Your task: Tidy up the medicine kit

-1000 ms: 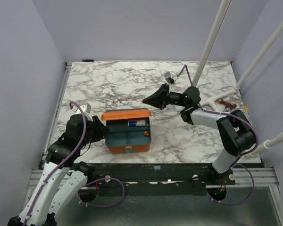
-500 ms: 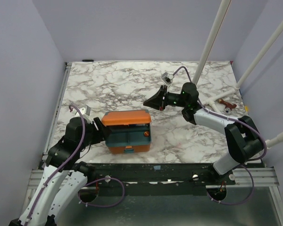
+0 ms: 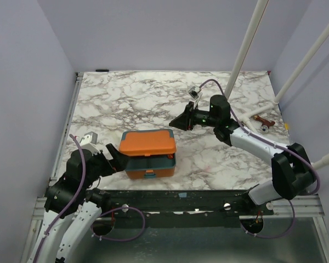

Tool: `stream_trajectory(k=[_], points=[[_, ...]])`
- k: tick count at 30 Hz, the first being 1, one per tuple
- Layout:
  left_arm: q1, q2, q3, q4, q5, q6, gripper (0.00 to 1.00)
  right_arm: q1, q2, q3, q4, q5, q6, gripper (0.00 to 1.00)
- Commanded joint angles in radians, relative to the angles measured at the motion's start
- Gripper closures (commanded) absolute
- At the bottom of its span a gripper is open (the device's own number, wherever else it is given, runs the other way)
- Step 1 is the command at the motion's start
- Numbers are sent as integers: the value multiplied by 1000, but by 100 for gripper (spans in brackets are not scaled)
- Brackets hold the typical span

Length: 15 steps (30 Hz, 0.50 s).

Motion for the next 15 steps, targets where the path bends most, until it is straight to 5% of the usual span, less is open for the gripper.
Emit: stream_trajectory(k=[1,15], points=[[0,-56,33,-84,52,-20,2,-5,-72,-13,-126,100,-1,72],[0,-2,90,-64,63,31,2,-4,-246,-67,-453,189,-17,67]])
